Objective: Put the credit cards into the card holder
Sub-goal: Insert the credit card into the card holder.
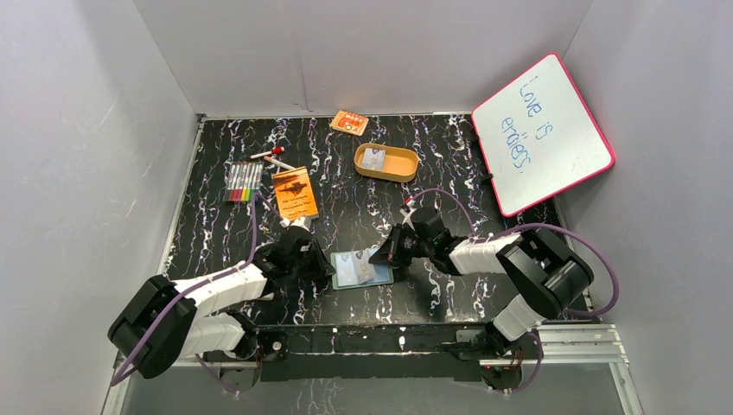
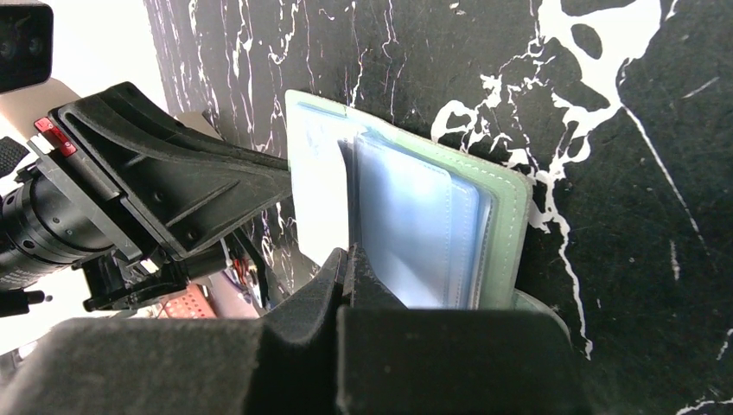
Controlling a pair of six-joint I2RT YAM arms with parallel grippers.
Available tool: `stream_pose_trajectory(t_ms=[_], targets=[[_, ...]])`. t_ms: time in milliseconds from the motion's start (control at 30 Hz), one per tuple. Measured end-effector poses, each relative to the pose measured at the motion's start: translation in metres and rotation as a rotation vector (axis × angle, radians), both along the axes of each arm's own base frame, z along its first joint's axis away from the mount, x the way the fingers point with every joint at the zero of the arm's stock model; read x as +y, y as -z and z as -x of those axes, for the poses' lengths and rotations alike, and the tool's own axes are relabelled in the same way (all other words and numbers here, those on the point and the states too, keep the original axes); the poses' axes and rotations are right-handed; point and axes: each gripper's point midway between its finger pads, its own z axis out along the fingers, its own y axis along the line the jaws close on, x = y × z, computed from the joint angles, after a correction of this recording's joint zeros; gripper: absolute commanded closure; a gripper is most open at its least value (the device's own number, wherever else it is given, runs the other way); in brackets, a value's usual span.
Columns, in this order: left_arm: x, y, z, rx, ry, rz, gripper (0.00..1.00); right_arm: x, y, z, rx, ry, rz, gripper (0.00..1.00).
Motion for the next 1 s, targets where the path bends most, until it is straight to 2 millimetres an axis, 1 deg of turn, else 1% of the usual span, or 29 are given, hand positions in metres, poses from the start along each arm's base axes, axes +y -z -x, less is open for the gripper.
stream_pose_trajectory(t_ms=[100, 200, 467, 733, 1000], targets=[[0.000, 0.000, 0.000, 0.000, 0.002, 0.004, 0.93, 0.002, 0.000, 0.000, -0.003, 0.004, -0.002, 1.00], [0.000, 0.001, 0.001, 0.002, 0.002, 0.004, 1.00, 0.005, 0.000, 0.001, -0.006, 0.010, -0.004, 1.00], [0.000, 0.001, 0.001, 0.003, 0.003, 0.005, 1.00, 0.004, 0.006, 0.003, -0.010, 0.041, 0.010, 1.00], [-0.001, 0.001, 0.002, 0.006, 0.006, 0.009, 1.00, -0.005, 0.019, 0.008, 0.027, 0.117, 0.019, 1.00], [-0.002, 0.001, 0.003, 0.012, 0.004, 0.017, 1.00, -0.008, 0.012, 0.006, 0.022, 0.168, -0.002, 1.00]])
